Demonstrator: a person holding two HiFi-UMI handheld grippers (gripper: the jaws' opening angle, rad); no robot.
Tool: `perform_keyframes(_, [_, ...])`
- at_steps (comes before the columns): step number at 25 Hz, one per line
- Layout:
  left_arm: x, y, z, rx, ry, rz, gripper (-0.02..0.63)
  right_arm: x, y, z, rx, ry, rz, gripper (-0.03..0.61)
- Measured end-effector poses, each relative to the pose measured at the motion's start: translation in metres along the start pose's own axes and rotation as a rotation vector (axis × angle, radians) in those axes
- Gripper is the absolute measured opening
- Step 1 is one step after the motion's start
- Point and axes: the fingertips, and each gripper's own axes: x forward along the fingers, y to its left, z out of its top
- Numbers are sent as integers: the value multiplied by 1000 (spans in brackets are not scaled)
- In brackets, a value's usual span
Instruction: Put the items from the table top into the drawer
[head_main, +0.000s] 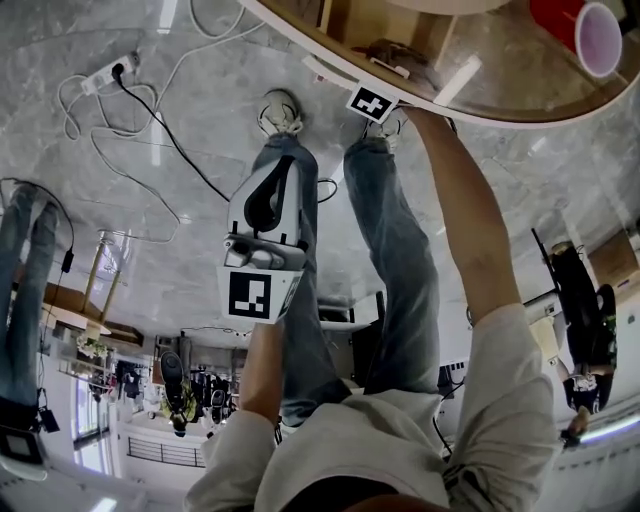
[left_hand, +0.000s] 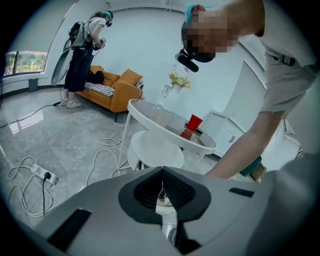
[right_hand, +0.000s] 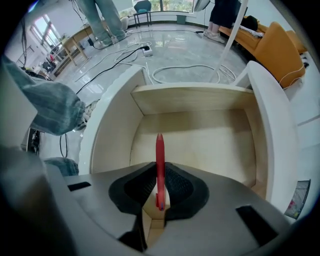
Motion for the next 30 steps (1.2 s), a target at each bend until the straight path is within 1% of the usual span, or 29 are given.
perform_keyframes(3, [1,4,1,5,-3,12,15,6,1,2,-7,0,1,67])
perform_keyframes(6, [3,9,-1,6,1,17,15,11,-1,5,10,-8,-6,69])
perform_keyframes(7, [3,10,-2,6,0,17,15,12,-1,7,21,-15,-3,101])
perform_keyframes(8, [3,10,-2,6,-1,17,15,12,-1,8,29,-25,4,173])
perform_keyframes(9, [2,9,-2,5,-1,16,15,11,-2,10,32,-34,7,199])
perform_keyframes(13, [-1,3,5,17,-6,5,15,-3,-10,7,51,-43,-26,174])
perform_keyframes(14, [-3,2,9,28,-10,0,15,-9,-12,6,61,-50,-43,147])
perform_keyframes(16, [-5,-2,17,51,-25,-11,15,-24,-17,6,76,-79,-85,115])
perform_keyframes(18, [-7,-10,26,57,-37,-22,15,-40,-22,6,97,-114,-134,69])
perform_keyframes(20, [-12,-20,33,86,-45,-37,15,-58,-20,3,125,-137,-166,38])
perform_keyframes(25, [-30,-51,62,147,-61,-72,15,-113,-9,-8,209,-189,-175,26])
perform_keyframes(30, [-41,-79,88,203,-77,-118,15,-172,2,-10,335,-306,-203,26])
